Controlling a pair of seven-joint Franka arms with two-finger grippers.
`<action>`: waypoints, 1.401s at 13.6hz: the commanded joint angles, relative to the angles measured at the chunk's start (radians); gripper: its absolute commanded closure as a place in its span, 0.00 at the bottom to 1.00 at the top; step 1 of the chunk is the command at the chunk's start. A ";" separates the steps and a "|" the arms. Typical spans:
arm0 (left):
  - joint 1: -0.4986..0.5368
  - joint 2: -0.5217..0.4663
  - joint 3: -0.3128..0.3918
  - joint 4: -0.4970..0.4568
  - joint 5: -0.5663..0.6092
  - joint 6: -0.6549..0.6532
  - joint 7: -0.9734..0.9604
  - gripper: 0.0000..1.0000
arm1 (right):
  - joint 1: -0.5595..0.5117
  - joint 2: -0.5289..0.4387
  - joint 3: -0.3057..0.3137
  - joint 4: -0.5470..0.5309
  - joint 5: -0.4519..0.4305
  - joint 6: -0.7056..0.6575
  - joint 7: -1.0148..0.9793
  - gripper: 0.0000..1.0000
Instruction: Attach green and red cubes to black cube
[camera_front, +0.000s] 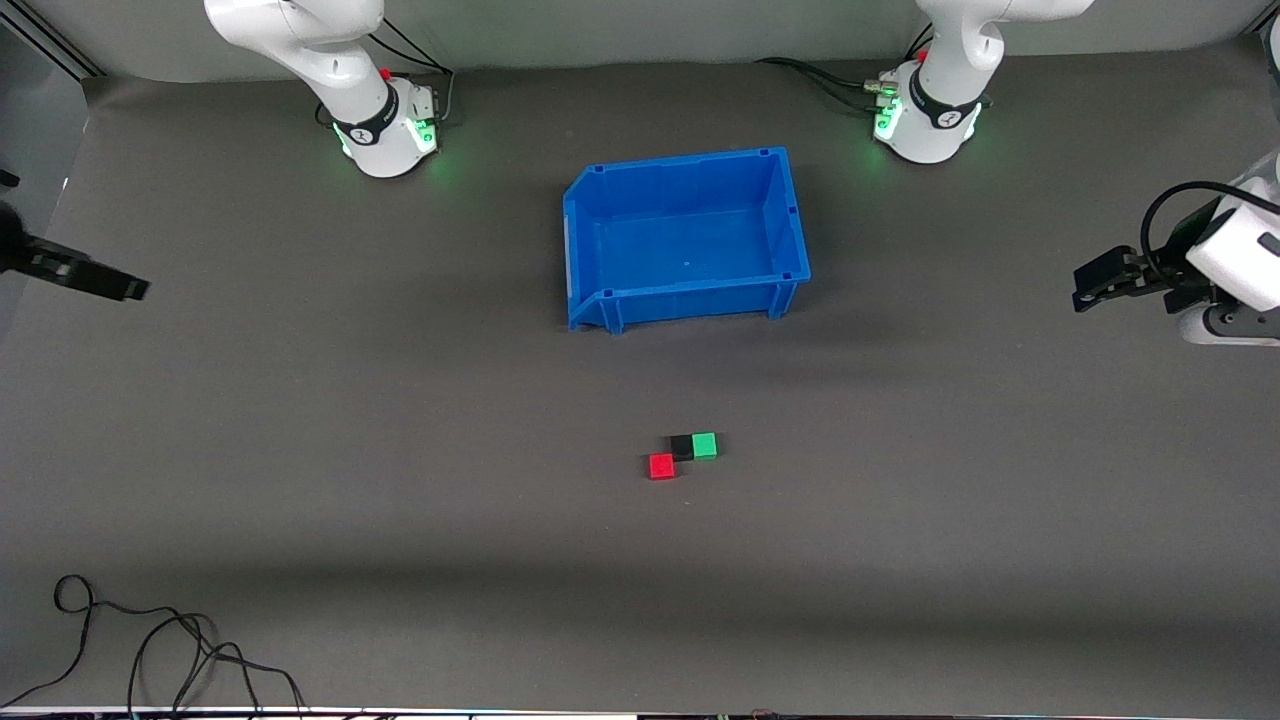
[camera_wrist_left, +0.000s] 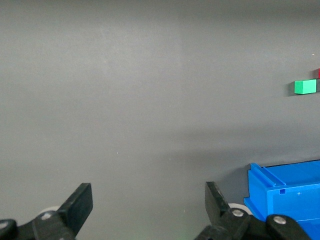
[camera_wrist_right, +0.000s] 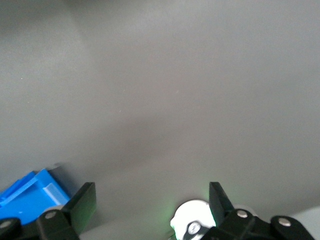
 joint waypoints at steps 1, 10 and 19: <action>-0.006 -0.018 0.003 -0.010 0.006 0.013 0.022 0.00 | 0.007 -0.040 -0.012 -0.096 0.005 0.093 -0.093 0.01; -0.009 -0.015 -0.013 -0.003 0.050 -0.057 0.024 0.00 | 0.020 -0.152 -0.010 -0.311 0.005 0.332 -0.205 0.01; -0.008 -0.007 -0.013 0.004 0.035 -0.057 0.004 0.00 | 0.020 -0.183 0.005 -0.356 -0.004 0.377 -0.285 0.00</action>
